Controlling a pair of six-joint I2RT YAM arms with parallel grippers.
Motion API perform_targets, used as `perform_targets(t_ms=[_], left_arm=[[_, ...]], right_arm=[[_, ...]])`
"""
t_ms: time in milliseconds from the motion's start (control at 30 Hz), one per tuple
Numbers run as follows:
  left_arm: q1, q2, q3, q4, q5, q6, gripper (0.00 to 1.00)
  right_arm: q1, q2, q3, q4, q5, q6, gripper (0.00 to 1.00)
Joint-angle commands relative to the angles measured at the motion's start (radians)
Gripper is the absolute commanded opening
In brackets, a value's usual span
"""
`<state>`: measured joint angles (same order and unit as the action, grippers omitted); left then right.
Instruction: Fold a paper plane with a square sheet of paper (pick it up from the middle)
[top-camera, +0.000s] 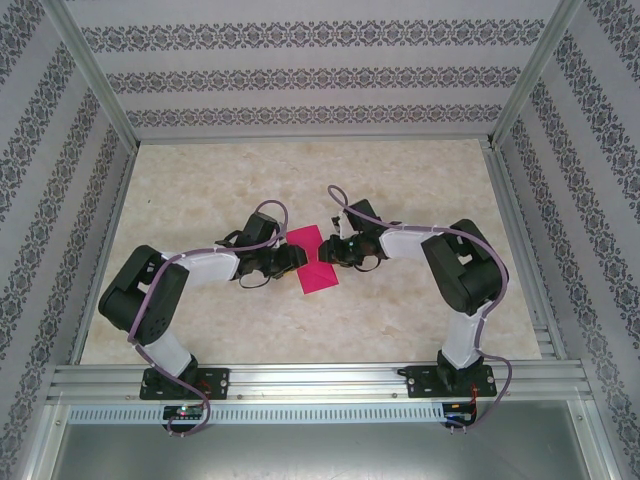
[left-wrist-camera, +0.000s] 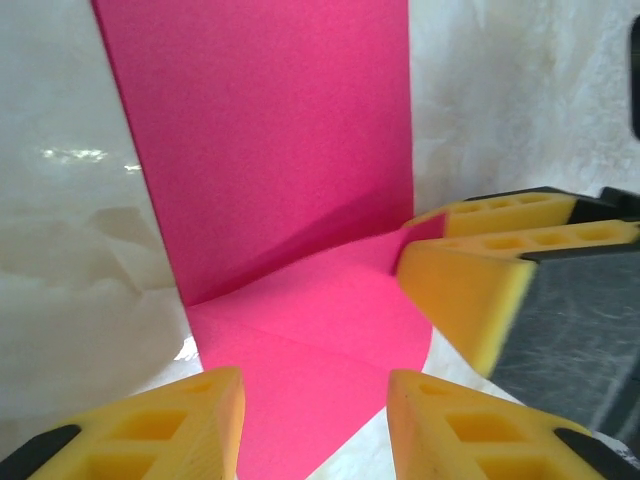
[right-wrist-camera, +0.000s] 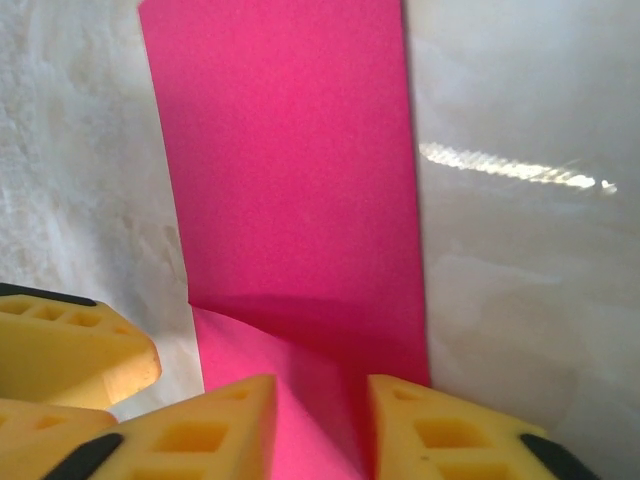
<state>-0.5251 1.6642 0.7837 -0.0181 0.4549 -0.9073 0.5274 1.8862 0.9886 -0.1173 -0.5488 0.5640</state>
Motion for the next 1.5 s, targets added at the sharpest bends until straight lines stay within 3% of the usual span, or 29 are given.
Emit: perform_targets(t_ms=[0, 267, 900, 1467], left_arm=[[-0.003, 0.0, -0.009, 0.066, 0.026, -0.026, 0.43], [-0.003, 0.026, 0.011, 0.067, 0.058, -0.008, 0.46], [-0.005, 0.115, 0.056, 0.14, 0.087, -0.03, 0.48], [-0.007, 0.084, -0.032, 0.255, -0.008, -0.184, 0.42]], right_arm=[[-0.013, 0.007, 0.019, 0.048, -0.036, -0.015, 0.2], [-0.048, -0.007, -0.034, 0.12, -0.028, 0.045, 0.09], [-0.076, -0.001, -0.097, 0.234, -0.053, 0.136, 0.09], [-0.094, -0.002, -0.147, 0.317, -0.066, 0.192, 0.12]])
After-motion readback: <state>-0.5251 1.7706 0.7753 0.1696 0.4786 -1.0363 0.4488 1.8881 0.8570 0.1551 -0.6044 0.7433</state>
